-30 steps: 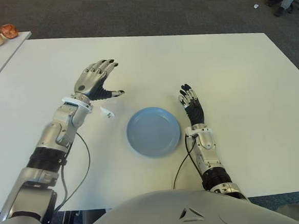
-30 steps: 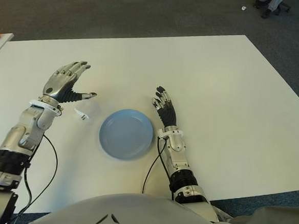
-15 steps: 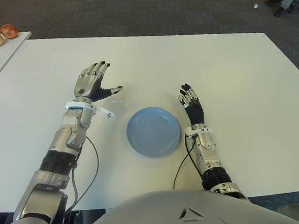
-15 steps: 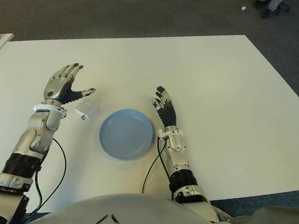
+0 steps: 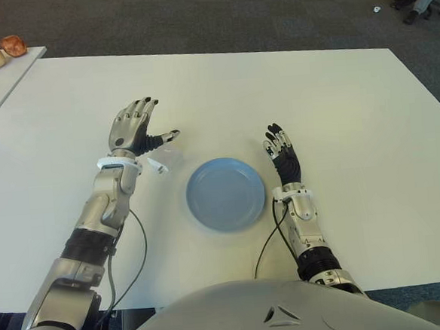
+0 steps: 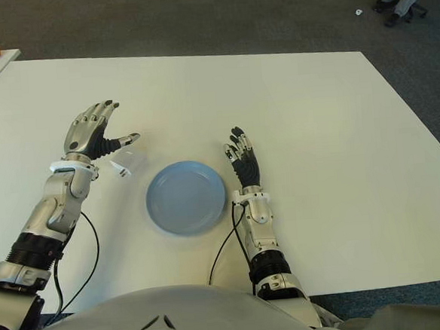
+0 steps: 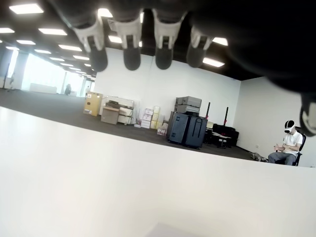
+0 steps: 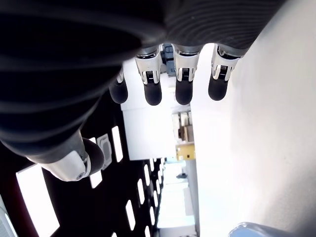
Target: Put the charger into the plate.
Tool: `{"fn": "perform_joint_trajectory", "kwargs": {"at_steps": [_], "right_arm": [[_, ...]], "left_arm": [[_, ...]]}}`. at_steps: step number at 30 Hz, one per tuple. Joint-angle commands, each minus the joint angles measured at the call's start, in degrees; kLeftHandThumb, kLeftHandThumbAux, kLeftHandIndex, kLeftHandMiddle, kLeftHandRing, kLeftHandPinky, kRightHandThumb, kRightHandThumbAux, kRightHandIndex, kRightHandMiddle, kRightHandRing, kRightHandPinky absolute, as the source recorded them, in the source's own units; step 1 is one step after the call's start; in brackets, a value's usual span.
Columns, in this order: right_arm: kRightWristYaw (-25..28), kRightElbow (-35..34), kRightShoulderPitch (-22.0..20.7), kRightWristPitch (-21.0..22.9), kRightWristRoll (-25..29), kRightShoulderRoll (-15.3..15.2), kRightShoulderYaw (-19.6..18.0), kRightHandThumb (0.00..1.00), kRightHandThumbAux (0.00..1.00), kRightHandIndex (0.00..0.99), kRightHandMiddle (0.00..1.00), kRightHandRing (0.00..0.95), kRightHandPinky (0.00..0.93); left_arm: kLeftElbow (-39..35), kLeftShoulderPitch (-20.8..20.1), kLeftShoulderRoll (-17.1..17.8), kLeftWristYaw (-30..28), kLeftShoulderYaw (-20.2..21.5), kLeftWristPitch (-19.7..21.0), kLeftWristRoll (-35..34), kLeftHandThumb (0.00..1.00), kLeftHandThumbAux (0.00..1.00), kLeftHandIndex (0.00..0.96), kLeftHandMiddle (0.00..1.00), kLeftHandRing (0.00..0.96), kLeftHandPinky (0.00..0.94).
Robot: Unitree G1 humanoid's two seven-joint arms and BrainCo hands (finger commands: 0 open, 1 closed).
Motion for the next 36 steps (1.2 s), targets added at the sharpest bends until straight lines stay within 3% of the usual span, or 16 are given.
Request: {"fn": "perform_joint_trajectory", "kwargs": {"at_steps": [1,16,36], "right_arm": [[-0.2,1.8,2.2,2.1,0.1,1.0,-0.1,0.020,0.560,0.048,0.097,0.067,0.073],[-0.9,1.3,2.5,2.3,-0.4,1.1,0.3,0.017,0.557,0.046,0.092,0.064,0.068],[-0.7,0.9,2.5,3.3,-0.2,1.3,0.7,0.026,0.555,0.036,0.087,0.058,0.069]], "left_arm": [[-3.0,2.1,-0.3,-3.2,-1.0,2.5,0.5,0.170,0.262,0.000,0.000,0.000,0.000],[-13.9,6.5,0.2,-11.7,0.0,8.7,0.4,0.127,0.271,0.000,0.000,0.000,0.005],[-17.1,11.0,-1.4,-12.2,-0.6,12.7,0.3,0.160,0.281,0.000,0.000,0.000,0.019]]}}
